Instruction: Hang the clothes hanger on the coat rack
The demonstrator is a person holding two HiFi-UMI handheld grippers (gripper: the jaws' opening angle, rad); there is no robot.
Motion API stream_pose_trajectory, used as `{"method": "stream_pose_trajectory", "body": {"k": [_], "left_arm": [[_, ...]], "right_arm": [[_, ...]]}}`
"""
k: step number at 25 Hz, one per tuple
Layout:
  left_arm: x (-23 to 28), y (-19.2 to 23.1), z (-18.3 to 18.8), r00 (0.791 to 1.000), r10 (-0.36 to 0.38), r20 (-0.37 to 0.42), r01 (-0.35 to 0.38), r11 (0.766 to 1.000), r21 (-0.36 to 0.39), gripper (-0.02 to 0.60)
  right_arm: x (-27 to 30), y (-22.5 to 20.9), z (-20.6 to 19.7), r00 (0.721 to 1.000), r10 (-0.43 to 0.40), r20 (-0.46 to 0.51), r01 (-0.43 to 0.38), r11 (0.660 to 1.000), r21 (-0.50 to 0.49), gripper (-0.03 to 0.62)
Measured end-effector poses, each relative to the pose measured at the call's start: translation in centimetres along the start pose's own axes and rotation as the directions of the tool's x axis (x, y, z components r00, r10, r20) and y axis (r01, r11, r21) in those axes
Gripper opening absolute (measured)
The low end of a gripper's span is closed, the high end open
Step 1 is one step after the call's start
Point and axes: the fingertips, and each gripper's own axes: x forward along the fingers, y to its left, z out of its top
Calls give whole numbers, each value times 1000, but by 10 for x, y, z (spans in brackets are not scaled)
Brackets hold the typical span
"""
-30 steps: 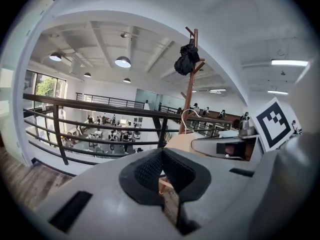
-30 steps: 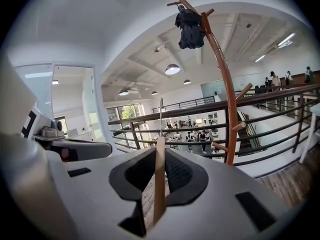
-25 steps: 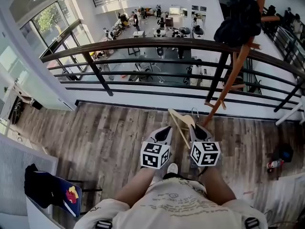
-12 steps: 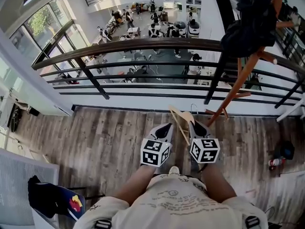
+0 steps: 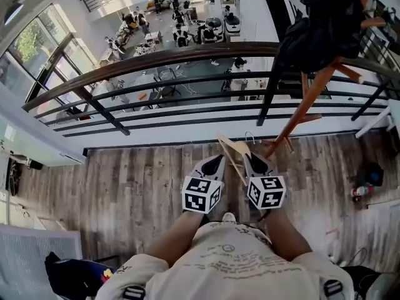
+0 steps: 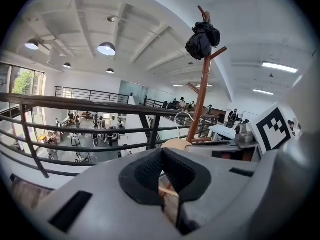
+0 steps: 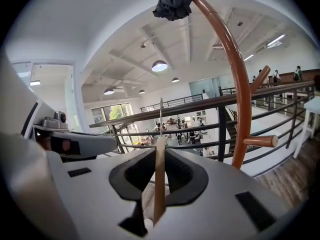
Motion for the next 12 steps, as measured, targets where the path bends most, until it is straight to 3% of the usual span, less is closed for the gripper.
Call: {"method": "stream_pose_trajectory", "body": {"k": [12], "left_arm": [[46,22,28,982,-180,-51,183,980,74,5]], "right_arm": [[38,-17,-5,990,-140,7,139,987,84,52]]}}
